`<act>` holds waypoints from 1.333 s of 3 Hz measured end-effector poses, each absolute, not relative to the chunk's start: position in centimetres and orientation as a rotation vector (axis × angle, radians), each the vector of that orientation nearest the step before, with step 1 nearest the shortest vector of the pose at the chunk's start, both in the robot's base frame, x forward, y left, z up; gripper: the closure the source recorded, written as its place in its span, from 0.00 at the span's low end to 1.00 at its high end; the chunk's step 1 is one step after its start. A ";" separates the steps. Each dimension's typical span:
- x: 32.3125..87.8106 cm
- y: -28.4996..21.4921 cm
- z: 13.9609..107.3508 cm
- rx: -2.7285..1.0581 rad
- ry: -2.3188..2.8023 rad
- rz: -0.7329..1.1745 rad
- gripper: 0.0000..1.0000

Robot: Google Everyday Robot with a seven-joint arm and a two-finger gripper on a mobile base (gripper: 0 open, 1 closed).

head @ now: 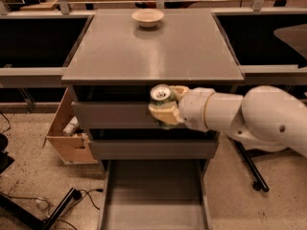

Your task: Place green can into bottom drawer

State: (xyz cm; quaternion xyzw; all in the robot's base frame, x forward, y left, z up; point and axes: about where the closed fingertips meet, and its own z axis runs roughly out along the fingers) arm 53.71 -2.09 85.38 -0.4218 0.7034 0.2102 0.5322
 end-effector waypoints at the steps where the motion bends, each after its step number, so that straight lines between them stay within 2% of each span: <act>1: 51.6 -3.8 79.0 -1.023 1.697 0.432 1.00; 3: 52.7 -5.7 65.7 -0.995 1.663 0.412 1.00; 4: 52.9 -6.6 59.0 -0.914 1.697 0.480 1.00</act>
Offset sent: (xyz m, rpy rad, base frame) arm -0.0101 -0.0458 -0.2311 -0.0674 -0.0819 -0.0427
